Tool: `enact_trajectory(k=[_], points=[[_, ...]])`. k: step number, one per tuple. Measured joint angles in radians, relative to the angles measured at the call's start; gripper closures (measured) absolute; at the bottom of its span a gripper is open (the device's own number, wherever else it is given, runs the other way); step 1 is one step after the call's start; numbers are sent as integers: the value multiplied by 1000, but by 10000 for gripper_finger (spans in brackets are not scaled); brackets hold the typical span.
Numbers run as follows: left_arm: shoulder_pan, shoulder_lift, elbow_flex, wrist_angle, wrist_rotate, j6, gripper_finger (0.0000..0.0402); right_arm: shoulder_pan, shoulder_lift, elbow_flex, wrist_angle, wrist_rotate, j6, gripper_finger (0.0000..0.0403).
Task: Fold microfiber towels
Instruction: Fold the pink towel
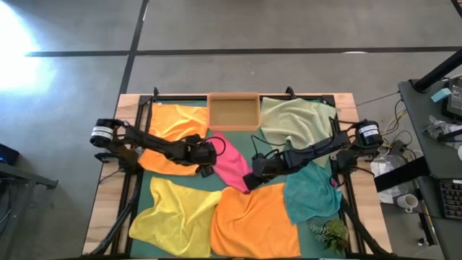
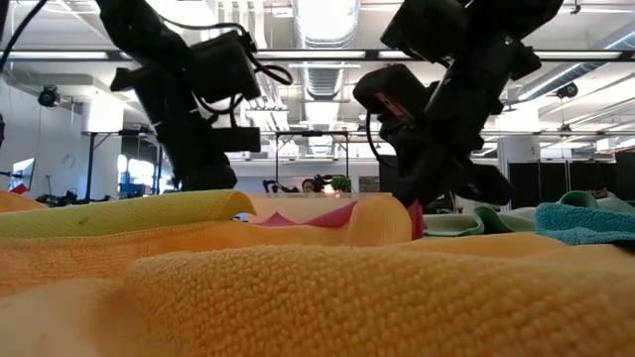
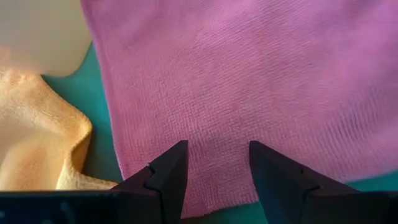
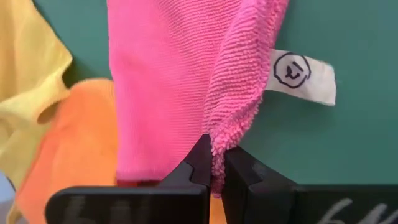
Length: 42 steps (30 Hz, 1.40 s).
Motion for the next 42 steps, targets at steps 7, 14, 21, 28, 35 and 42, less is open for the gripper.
enact_trajectory(k=[7,14,21,28,35,42], points=[[53,49,11,55,-33,4,246,29,0,1,7,1,31,394],[108,54,13,130,-78,157,246,33,0,2,10,11,18,394],[148,51,47,134,-82,222,246,27,0,2,15,61,-4,394],[118,-26,90,-11,40,230,246,29,0,2,16,80,-50,392],[-2,-130,84,16,370,338,246,29,0,2,21,82,-65,376],[-135,-111,81,243,371,471,246,28,0,2,23,83,-66,371]])
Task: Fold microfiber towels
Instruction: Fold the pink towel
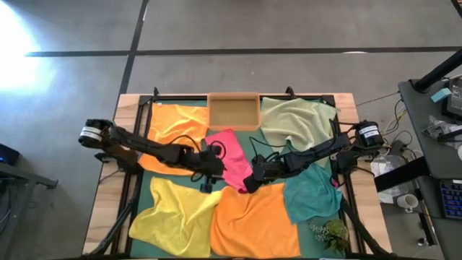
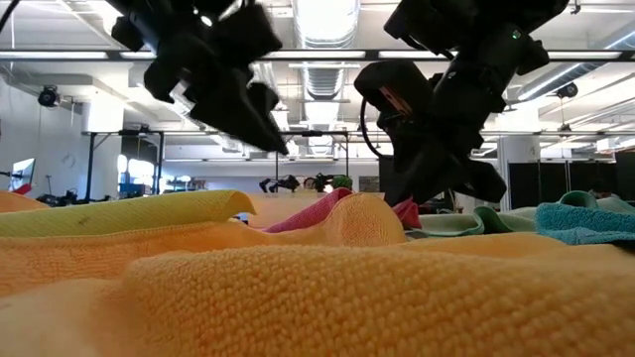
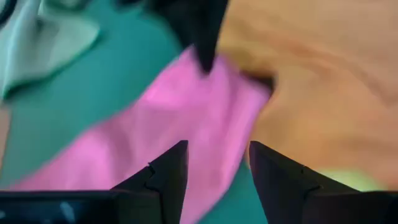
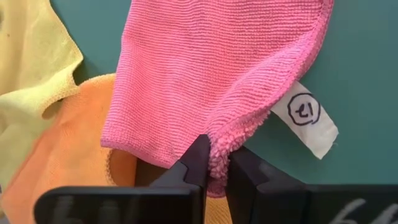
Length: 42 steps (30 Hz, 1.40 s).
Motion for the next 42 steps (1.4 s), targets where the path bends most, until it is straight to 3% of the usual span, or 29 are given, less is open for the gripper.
enact_trajectory(k=[9,15,23,31,42], points=[[-31,129,49,67,4,21,246,0,0,0,0,0,11,369],[-51,205,101,71,71,22,246,0,0,0,-1,0,10,369],[-63,298,163,68,41,28,246,0,0,0,-1,0,10,369],[-63,309,179,52,-60,28,246,0,0,0,-1,-2,10,369],[-61,309,179,45,-37,81,246,0,0,0,0,-2,10,369]])
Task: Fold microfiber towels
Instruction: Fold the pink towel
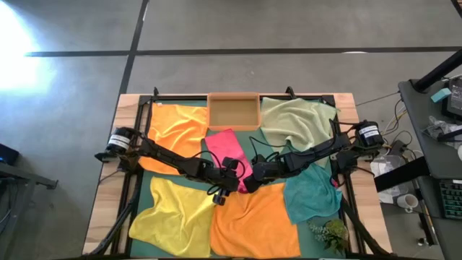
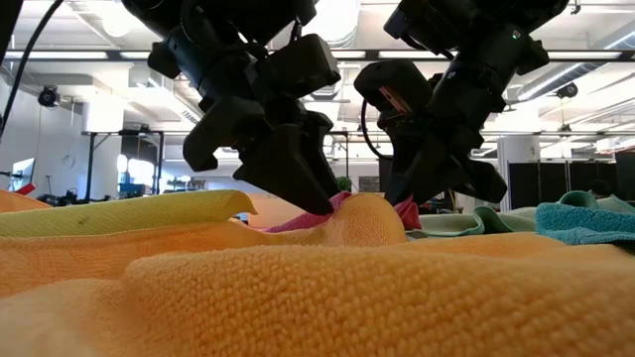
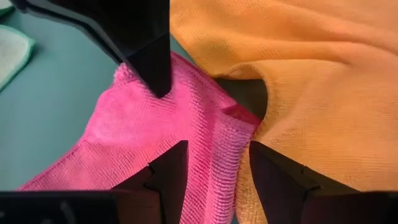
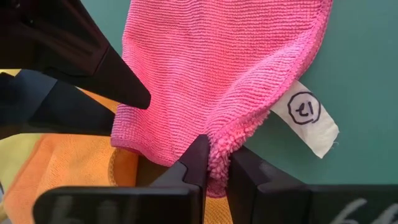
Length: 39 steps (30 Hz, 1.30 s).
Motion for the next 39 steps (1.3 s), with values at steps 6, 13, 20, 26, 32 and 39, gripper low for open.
enact_trajectory(k=[6,13,20,26,32,39], points=[[2,0,0,10,29,-1,248,0,0,0,0,0,-2,369],[12,0,-2,29,27,-1,303,0,0,0,0,0,-1,369],[13,32,-5,70,42,-2,357,0,0,0,0,0,0,369],[13,59,-1,67,68,-8,368,0,0,0,0,-1,0,369],[15,48,-1,60,75,-8,369,0,0,0,0,-1,-2,369],[15,37,0,42,74,-10,398,0,-4,0,0,-3,-50,369]])
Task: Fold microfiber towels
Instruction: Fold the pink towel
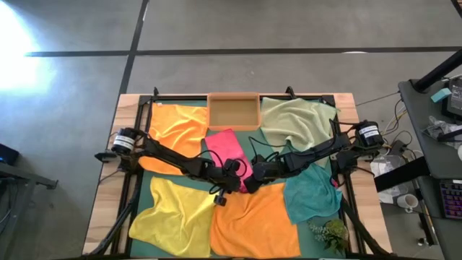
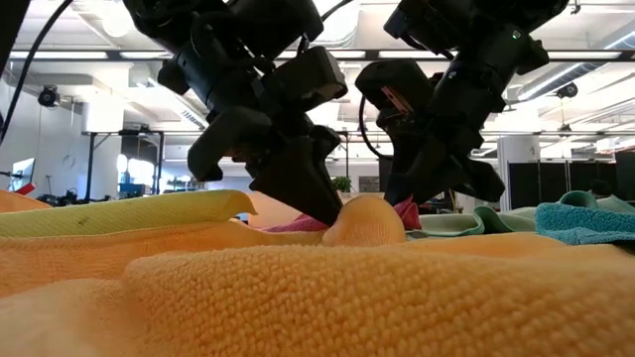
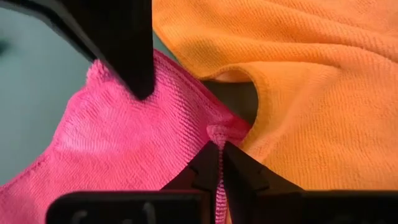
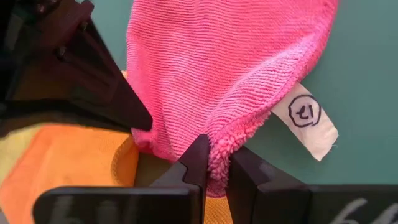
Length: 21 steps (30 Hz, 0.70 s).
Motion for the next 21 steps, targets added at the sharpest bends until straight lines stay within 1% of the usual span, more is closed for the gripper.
enact_trajectory(k=[4,9,11,16,21], points=[[-1,-24,0,-80,-5,-8,400,0,-20,0,0,-2,-17,369],[-6,-90,-1,-173,-75,-51,401,0,-46,0,0,-7,-41,369],[-6,-124,-3,-193,-95,-52,401,0,-50,0,2,-7,-41,369],[-6,-199,-8,-215,-96,-55,401,0,-51,0,1,-7,-29,369],[-6,-226,-16,-245,-101,-72,401,0,-51,0,1,-6,-80,369]])
